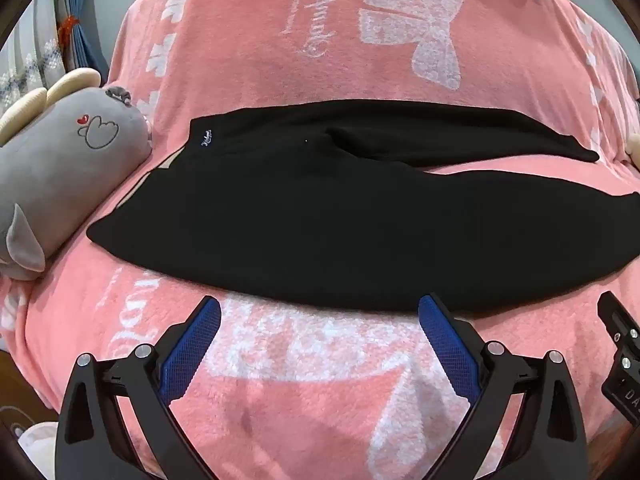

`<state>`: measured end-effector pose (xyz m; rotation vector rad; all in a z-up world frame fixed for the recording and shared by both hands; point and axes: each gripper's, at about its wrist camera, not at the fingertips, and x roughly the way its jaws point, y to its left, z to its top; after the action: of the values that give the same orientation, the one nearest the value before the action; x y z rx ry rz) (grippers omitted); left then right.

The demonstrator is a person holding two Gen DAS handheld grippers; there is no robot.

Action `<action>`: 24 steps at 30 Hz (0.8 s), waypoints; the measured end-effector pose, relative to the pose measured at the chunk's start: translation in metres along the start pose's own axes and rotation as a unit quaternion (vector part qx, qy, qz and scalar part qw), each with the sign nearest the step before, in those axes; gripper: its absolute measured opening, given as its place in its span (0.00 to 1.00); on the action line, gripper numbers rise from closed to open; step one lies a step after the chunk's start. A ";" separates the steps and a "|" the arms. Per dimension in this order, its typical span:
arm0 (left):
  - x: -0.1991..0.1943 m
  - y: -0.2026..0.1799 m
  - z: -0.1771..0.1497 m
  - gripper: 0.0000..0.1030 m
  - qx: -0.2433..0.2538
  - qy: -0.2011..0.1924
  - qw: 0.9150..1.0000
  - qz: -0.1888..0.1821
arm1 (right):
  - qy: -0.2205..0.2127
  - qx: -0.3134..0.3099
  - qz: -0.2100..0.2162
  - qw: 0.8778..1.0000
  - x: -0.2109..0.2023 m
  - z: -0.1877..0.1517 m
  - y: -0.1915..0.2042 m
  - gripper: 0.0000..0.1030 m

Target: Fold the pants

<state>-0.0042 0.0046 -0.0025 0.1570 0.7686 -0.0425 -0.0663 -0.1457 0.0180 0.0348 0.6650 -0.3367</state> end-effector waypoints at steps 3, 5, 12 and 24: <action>0.000 0.001 -0.001 0.94 -0.001 0.001 1.000 -0.002 | 0.000 0.000 0.001 1.000 0.000 0.000 0.000 0.96; -0.001 0.002 -0.001 0.94 -0.002 0.001 1.000 -0.002 | 0.001 -0.001 0.001 1.000 0.000 0.000 0.002 0.96; 0.001 0.003 -0.001 0.94 -0.005 0.005 1.000 0.002 | 0.000 -0.001 0.002 1.000 0.000 -0.002 0.002 0.96; 0.005 0.006 -0.003 0.94 -0.006 0.009 1.000 0.003 | 0.001 -0.003 0.004 1.000 0.000 -0.004 0.005 0.96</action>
<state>-0.0017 0.0113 -0.0073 0.1491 0.7865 -0.0305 -0.0667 -0.1402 0.0145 0.0312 0.6672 -0.3262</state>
